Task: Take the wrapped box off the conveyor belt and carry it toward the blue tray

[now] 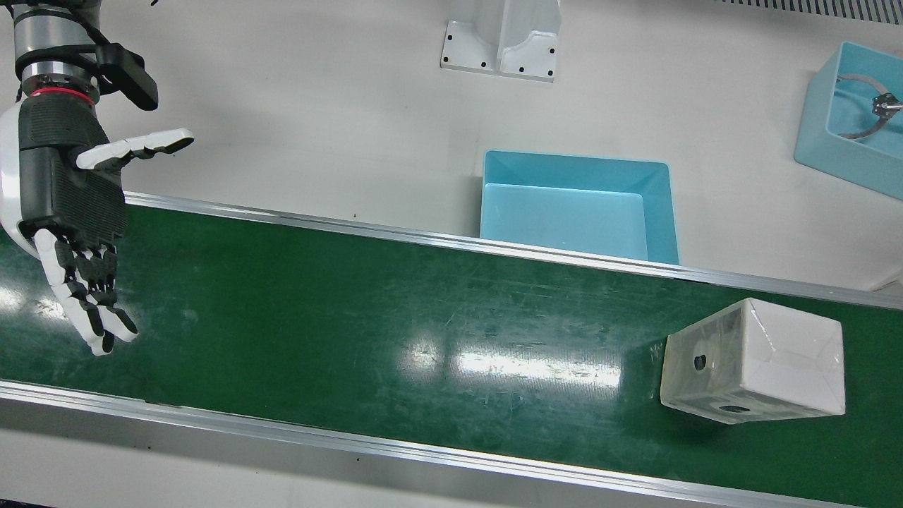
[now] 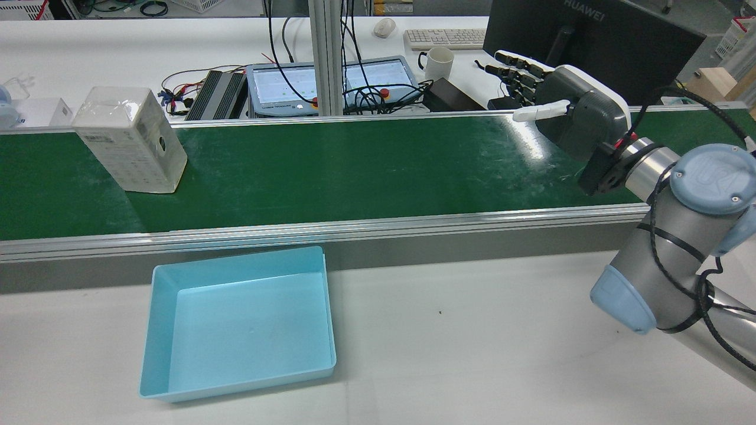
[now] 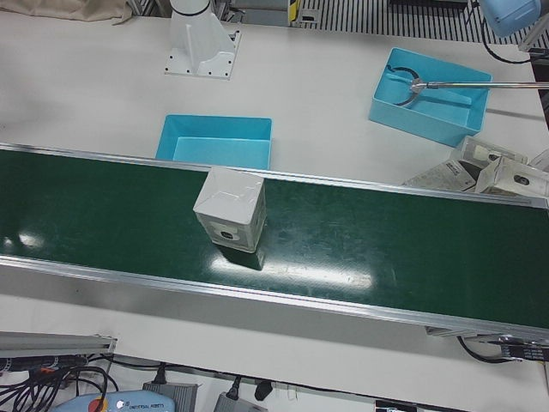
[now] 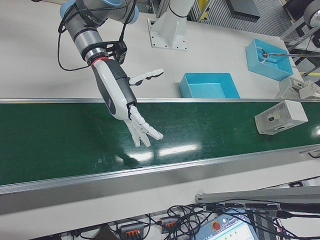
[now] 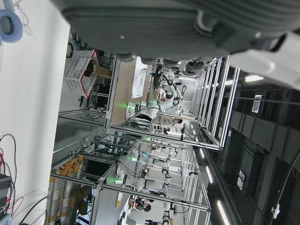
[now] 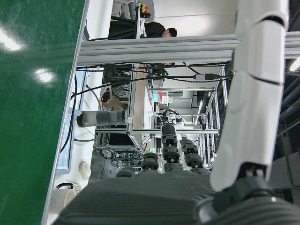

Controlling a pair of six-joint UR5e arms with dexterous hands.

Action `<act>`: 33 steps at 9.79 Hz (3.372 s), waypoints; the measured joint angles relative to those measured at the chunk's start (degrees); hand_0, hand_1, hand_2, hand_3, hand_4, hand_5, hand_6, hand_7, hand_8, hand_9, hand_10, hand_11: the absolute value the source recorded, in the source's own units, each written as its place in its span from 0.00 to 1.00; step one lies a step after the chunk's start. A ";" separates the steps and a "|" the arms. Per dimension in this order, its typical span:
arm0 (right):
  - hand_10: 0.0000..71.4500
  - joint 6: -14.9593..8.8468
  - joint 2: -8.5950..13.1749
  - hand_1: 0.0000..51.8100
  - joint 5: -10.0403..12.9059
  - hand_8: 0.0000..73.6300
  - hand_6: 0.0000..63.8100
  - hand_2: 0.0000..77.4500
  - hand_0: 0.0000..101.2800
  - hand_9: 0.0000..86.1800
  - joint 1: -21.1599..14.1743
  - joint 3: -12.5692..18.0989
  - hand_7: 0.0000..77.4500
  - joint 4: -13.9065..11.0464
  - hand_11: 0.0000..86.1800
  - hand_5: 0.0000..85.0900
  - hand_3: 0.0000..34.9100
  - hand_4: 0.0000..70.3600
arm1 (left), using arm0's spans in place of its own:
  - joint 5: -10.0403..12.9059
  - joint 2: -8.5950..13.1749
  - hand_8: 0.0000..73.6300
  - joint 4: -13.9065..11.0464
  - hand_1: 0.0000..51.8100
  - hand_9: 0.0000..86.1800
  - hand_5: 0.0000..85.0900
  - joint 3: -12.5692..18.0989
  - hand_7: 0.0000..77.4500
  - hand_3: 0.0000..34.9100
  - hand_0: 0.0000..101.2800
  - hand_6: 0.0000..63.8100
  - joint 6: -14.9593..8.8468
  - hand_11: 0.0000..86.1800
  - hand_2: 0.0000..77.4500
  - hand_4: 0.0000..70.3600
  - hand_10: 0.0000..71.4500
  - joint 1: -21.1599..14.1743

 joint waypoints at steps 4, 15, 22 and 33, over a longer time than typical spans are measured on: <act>0.00 0.07 0.01 0.21 0.07 0.07 0.07 0.10 0.46 0.06 0.00 0.17 0.18 -0.01 0.01 0.11 0.00 0.08 | 0.00 0.00 0.01 0.00 0.00 0.00 0.01 0.00 0.01 0.00 0.00 0.01 0.00 0.01 0.01 0.00 0.01 0.00; 0.00 -0.36 -0.14 0.15 0.11 0.10 0.08 0.07 0.42 0.09 -0.19 0.41 0.20 0.65 0.01 0.11 0.00 0.09 | 0.00 0.00 0.01 0.00 0.00 0.01 0.01 0.00 0.01 0.00 0.00 0.01 0.00 0.01 0.01 0.00 0.00 0.00; 0.00 -1.49 9.22 0.22 8.61 0.05 0.08 0.13 0.45 0.06 -9.65 -4.70 0.18 1.47 0.01 0.08 0.00 0.07 | 0.00 0.00 0.01 0.00 0.00 0.00 0.01 0.00 0.01 0.00 0.00 0.01 0.00 0.01 0.01 0.00 0.00 0.00; 0.00 -3.94 14.25 0.21 8.77 0.05 0.08 0.08 0.45 0.04 -10.63 -12.77 0.15 6.35 0.01 0.06 0.00 0.08 | 0.00 0.00 0.01 0.00 0.00 0.01 0.01 0.00 0.01 0.00 0.00 0.01 0.00 0.01 0.01 0.01 0.00 0.00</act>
